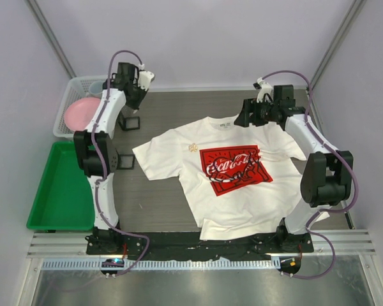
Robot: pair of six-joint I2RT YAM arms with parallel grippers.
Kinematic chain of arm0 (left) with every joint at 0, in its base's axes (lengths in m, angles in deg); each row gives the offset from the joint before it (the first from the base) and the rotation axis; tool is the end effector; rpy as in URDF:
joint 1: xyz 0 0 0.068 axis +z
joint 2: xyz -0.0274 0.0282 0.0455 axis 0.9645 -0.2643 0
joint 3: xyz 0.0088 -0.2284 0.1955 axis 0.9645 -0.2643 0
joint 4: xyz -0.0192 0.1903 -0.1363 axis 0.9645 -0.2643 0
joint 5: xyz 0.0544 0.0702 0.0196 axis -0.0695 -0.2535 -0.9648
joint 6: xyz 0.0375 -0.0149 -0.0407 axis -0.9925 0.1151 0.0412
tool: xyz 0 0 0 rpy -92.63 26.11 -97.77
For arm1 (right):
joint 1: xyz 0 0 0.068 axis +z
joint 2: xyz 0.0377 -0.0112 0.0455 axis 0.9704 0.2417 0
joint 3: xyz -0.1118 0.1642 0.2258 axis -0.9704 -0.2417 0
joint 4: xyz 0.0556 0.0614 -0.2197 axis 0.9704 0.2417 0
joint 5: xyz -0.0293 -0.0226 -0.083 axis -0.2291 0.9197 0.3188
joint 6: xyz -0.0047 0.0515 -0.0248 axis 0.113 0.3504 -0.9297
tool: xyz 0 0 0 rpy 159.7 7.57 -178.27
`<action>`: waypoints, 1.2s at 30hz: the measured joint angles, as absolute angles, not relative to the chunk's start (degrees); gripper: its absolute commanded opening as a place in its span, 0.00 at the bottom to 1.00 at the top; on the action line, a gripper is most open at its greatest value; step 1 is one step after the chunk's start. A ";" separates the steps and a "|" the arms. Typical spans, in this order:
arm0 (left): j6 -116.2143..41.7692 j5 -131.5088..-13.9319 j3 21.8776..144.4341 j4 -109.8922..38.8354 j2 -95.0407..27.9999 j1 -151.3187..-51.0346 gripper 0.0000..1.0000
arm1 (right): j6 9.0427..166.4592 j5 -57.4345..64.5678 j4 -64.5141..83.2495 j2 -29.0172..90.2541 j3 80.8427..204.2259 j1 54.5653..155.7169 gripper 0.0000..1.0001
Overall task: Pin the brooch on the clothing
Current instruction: Pick up the brooch from the bin, then pass from the left arm to the right
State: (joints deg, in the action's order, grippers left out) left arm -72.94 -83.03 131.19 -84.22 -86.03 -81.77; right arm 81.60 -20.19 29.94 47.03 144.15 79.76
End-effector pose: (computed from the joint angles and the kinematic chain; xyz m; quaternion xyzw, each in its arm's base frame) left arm 0.4857 -0.0590 0.2818 0.2509 0.9180 0.0623 0.3006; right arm 0.3612 0.0448 0.3134 -0.1349 0.8741 0.2617 0.3863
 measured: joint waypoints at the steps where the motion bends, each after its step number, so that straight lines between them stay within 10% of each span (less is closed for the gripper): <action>1: -72.29 -79.94 131.23 -85.20 -83.91 -81.79 0.00 | 80.58 -21.41 30.29 46.77 144.20 79.76 0.77; 16: -48.59 -27.64 107.32 -78.06 -44.09 -94.12 0.00 | 74.94 -43.31 32.67 26.83 147.04 83.70 0.76; 36: -30.74 -12.21 96.90 -63.11 -42.76 -100.52 0.00 | 82.13 -49.00 26.44 22.73 140.87 99.17 0.54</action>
